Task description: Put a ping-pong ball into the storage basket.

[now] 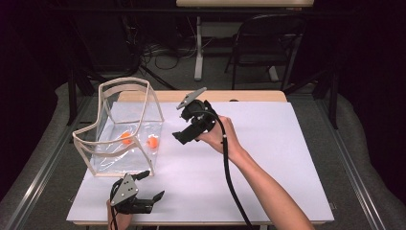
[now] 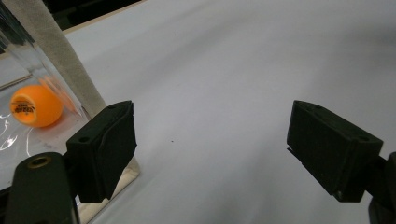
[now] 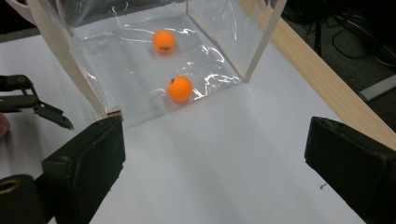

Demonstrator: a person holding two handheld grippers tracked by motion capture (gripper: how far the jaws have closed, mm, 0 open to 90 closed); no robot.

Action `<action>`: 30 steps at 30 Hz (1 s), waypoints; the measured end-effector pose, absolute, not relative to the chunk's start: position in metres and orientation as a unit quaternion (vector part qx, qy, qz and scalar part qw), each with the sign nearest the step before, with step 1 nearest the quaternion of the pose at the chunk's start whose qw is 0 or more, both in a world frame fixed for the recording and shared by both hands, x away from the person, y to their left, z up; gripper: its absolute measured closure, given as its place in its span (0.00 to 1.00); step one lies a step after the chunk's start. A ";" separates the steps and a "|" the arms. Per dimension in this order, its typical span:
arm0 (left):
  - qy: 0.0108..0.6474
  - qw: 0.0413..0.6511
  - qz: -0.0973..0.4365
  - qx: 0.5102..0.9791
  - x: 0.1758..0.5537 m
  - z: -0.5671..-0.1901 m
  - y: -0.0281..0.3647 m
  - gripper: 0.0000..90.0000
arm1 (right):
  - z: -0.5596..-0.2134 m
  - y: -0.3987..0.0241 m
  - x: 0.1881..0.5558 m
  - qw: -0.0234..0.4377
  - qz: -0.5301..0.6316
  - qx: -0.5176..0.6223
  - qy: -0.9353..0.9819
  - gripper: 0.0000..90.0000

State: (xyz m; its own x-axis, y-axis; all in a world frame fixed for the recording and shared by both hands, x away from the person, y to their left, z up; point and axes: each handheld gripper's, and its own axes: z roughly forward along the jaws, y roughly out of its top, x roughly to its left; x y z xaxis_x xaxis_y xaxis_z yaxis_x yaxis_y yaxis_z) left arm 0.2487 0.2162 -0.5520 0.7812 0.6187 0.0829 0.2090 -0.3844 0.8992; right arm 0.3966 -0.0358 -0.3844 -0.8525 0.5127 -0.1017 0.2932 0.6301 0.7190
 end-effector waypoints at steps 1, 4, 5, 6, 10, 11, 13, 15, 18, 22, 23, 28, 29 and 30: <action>0.258 0.491 0.208 0.806 0.249 -0.552 0.216 0.18 | -0.386 -0.038 0.396 0.149 0.365 0.228 0.890 0.04; 0.258 0.491 0.208 0.806 0.249 -0.552 0.217 0.17 | -0.393 -0.045 0.393 0.149 0.360 0.232 0.891 0.03; 0.258 0.491 0.208 0.806 0.249 -0.552 0.217 0.17 | -0.395 -0.047 0.393 0.148 0.358 0.234 0.892 0.02; 0.258 0.491 0.208 0.806 0.249 -0.552 0.216 0.17 | -0.397 -0.050 0.392 0.147 0.355 0.235 0.893 0.02; 0.257 0.490 0.207 0.807 0.249 -0.552 0.215 0.17 | -0.405 -0.059 0.390 0.139 0.351 0.241 0.894 0.01; 0.257 0.489 0.207 0.807 0.249 -0.552 0.215 0.17 | -0.406 -0.061 0.389 0.140 0.350 0.242 0.894 0.01; 0.258 0.491 0.207 0.806 0.249 -0.552 0.215 0.17 | -0.409 -0.066 0.388 0.138 0.350 0.244 0.893 0.01; 0.258 0.491 0.207 0.806 0.249 -0.552 0.216 0.17 | -0.413 -0.070 0.386 0.139 0.348 0.246 0.894 0.01; 0.257 0.491 0.207 0.806 0.249 -0.552 0.216 0.18 | -0.419 -0.077 0.384 0.136 0.346 0.251 0.894 0.00; 0.258 0.491 0.207 0.806 0.249 -0.552 0.216 0.17 | -0.428 -0.085 0.378 0.135 0.340 0.255 0.895 0.00; 0.258 0.491 0.208 0.806 0.249 -0.552 0.217 0.17 | -0.430 -0.087 0.377 0.135 0.339 0.255 0.896 0.00; 0.258 0.491 0.207 0.806 0.249 -0.552 0.216 0.17 | -0.439 -0.100 0.371 0.134 0.340 0.263 0.893 0.00; 0.258 0.492 0.207 0.805 0.249 -0.552 0.216 0.17 | -0.441 -0.103 0.370 0.134 0.341 0.264 0.892 0.00; 0.258 0.491 0.207 0.806 0.249 -0.552 0.216 0.17 | -0.443 -0.106 0.368 0.134 0.339 0.267 0.892 0.00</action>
